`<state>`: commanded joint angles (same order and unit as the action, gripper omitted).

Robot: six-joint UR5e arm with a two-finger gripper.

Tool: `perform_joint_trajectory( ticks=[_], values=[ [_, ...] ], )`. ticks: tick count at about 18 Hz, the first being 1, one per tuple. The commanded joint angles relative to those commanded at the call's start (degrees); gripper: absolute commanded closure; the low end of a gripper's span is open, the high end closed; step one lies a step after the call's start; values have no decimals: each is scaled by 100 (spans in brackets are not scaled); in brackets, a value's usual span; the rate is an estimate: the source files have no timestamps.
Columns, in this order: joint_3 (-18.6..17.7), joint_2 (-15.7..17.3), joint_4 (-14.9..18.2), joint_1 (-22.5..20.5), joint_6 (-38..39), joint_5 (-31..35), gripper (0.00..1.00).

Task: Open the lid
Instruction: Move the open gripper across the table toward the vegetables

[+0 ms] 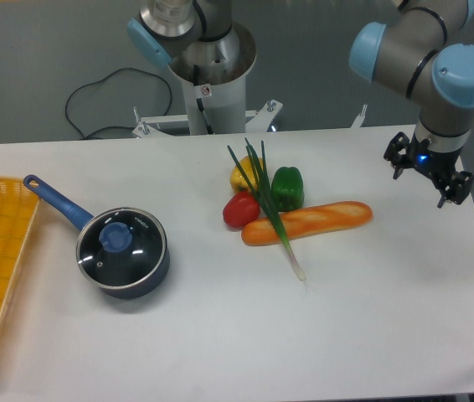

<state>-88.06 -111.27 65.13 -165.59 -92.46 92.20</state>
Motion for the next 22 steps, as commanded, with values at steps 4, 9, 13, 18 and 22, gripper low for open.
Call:
perform_joint_trajectory(
  ticks=[4, 9, 13, 18, 22],
  values=[
    [-62, 88, 9, 78, -18, -44, 0],
    [-342, 368, 0, 350, -9, 0, 0],
    [-799, 729, -62, 483, 0, -26, 0],
    [-1238, 966, -70, 440, 122, -149, 0],
    [-1275, 1090, -44, 466, 141, -132, 0]
  ],
)
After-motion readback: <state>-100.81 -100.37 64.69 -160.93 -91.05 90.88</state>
